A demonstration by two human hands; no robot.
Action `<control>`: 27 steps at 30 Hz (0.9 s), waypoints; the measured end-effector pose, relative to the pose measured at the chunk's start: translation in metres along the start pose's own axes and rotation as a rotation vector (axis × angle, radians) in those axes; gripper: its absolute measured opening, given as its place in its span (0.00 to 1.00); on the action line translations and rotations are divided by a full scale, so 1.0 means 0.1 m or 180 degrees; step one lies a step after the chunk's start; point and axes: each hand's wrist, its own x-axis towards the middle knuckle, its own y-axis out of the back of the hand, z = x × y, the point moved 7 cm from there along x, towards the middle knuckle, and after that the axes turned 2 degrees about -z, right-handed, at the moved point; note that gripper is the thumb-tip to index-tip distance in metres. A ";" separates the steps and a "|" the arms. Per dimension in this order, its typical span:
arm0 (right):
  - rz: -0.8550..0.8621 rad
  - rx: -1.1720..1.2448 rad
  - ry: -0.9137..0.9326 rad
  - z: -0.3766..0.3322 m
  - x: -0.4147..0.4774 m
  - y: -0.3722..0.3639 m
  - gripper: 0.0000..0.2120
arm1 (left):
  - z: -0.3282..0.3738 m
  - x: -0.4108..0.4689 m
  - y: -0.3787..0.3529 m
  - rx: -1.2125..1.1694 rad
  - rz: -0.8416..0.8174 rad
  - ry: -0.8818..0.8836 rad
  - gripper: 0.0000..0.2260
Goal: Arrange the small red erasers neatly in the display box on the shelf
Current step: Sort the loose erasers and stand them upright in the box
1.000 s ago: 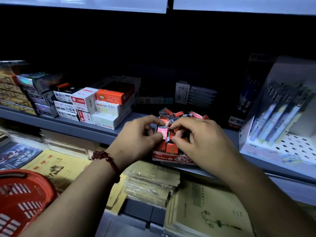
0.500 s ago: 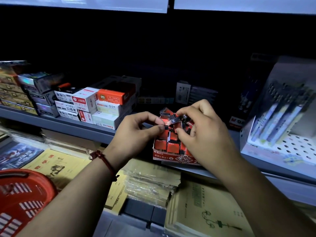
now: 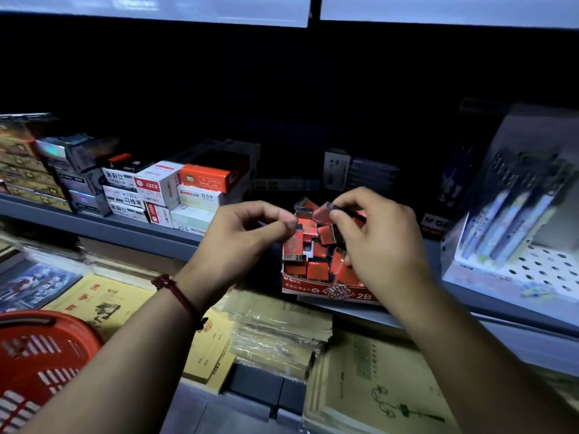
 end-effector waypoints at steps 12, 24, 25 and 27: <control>-0.0016 0.0816 -0.0056 0.04 -0.01 0.01 0.03 | -0.07 0.00 -0.08 0.0100 -0.0142 0.0140 0.05; -0.0129 0.0824 -0.0031 0.07 0.00 -0.01 0.03 | -0.04 0.00 -0.08 0.0924 -0.0534 0.0055 0.03; -0.0150 0.0770 -0.0013 0.06 -0.01 -0.02 0.03 | -0.03 -0.01 -0.09 0.0978 -0.0539 0.0013 0.03; -0.0224 0.0701 0.0011 0.05 -0.02 -0.02 0.03 | 0.00 -0.01 -0.11 0.1138 -0.0542 -0.0063 0.03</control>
